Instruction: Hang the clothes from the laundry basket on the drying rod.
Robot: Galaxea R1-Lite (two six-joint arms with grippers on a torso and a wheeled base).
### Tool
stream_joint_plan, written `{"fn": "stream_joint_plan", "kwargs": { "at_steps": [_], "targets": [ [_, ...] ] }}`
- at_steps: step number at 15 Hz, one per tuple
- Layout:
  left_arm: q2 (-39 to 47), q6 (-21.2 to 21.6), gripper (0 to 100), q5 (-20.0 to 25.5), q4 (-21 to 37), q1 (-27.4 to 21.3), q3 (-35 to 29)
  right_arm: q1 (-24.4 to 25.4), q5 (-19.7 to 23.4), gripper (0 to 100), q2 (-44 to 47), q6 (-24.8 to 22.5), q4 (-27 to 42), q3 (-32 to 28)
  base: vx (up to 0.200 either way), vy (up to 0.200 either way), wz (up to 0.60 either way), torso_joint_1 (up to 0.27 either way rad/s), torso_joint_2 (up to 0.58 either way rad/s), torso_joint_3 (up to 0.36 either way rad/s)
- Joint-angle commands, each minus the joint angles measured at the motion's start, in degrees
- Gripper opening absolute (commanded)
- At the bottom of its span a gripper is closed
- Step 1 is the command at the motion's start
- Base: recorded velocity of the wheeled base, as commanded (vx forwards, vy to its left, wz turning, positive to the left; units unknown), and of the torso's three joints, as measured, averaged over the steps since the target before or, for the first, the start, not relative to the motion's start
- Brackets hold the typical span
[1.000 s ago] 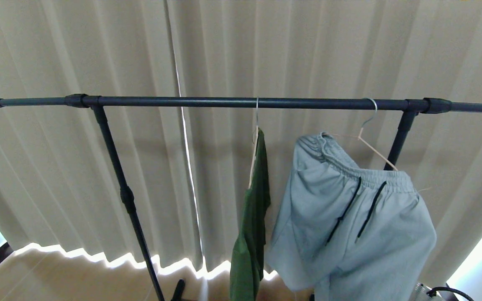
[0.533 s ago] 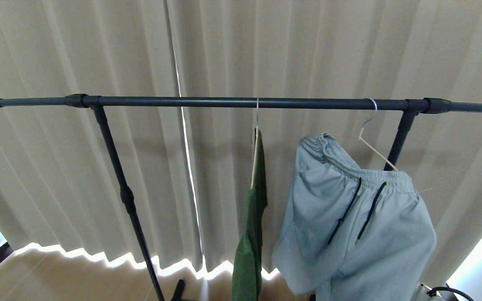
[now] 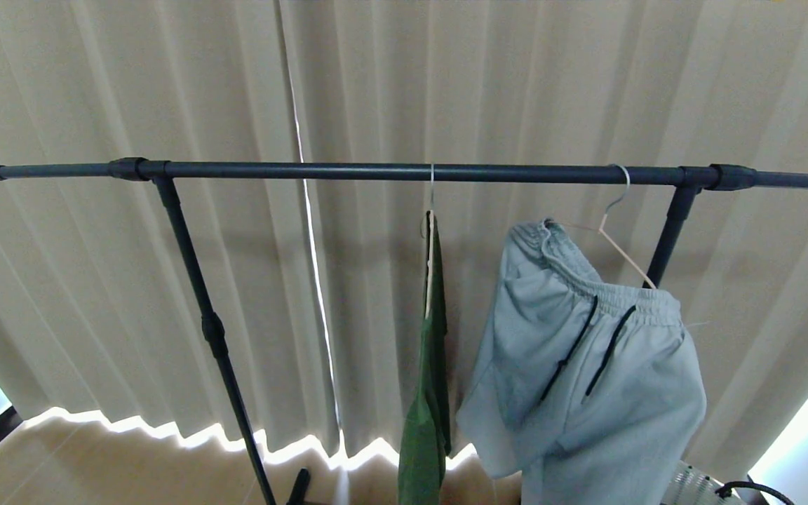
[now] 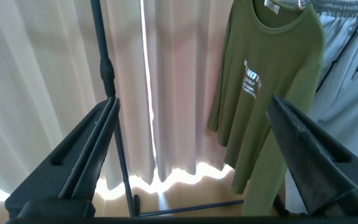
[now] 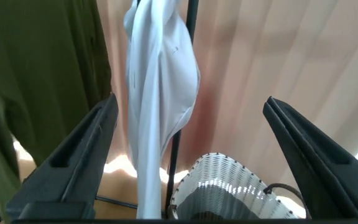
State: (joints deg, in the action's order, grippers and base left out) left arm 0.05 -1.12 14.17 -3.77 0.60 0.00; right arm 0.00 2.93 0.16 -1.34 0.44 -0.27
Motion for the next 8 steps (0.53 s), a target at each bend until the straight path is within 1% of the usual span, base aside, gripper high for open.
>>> {"fn": "stream_joint_plan", "kwargs": {
  "at_steps": [1,8],
  "targets": [
    [0.0,0.0,100,0.0,0.0,0.0,0.0,0.0,0.0,100,0.0,0.0,0.0,0.0,0.000,0.000,0.00,0.000,0.00,0.000],
    [0.0,0.0,100,0.0,0.0,0.0,0.0,0.0,-0.4,100,0.0,0.4,0.0,0.0,0.000,0.000,0.00,0.000,0.00,0.000]
  ]
}}
